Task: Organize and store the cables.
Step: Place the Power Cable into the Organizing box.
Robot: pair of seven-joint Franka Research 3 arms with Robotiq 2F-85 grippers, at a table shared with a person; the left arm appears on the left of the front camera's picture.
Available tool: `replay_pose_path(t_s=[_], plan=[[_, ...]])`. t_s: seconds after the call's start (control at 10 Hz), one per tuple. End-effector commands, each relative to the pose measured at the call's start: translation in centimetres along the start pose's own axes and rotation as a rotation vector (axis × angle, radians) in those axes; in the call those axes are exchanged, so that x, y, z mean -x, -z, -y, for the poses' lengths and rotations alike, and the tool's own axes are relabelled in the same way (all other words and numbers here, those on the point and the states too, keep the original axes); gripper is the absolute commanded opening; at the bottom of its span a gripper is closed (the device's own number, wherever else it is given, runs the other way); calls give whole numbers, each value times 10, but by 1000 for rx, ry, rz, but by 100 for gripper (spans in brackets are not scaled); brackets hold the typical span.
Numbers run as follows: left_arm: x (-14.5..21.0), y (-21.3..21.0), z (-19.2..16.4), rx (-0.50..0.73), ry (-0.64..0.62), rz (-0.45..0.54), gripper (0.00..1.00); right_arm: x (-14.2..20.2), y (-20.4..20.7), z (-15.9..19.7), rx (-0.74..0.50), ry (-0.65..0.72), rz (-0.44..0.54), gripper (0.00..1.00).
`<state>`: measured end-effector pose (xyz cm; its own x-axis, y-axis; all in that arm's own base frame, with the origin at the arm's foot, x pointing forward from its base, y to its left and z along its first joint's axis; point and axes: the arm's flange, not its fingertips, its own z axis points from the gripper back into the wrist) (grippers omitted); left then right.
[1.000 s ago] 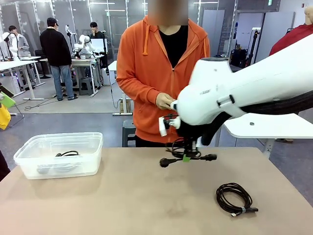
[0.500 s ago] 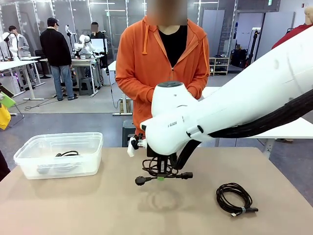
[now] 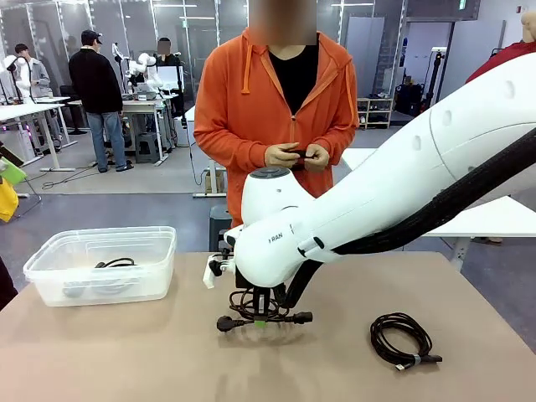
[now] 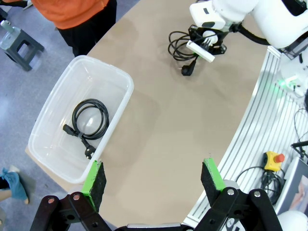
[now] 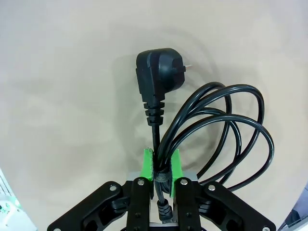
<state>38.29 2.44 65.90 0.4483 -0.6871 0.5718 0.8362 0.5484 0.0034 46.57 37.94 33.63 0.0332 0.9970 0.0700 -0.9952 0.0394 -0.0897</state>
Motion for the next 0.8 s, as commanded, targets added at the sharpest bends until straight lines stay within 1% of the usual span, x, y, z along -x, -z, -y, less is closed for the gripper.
replay_pose_path(t_s=[0.0,0.1,0.3,0.4,0.5,0.6,0.7], plan=[[0,0,0,-2,7,0,100,-7,1,-2,25,10,0,17],[0,0,0,-2,7,0,100,-6,1,-3,20,10,-4,17],[0,0,0,-2,7,0,100,-5,1,-7,14,-2,7,42],[0,0,0,-2,7,0,100,-5,0,-8,17,0,2,57],[0,0,0,-2,7,0,100,-4,-2,-8,15,6,6,69],[0,0,0,-2,7,0,100,-3,-2,-7,7,7,7,83],[0,0,0,-2,7,0,100,-2,-4,-7,6,5,11,66]])
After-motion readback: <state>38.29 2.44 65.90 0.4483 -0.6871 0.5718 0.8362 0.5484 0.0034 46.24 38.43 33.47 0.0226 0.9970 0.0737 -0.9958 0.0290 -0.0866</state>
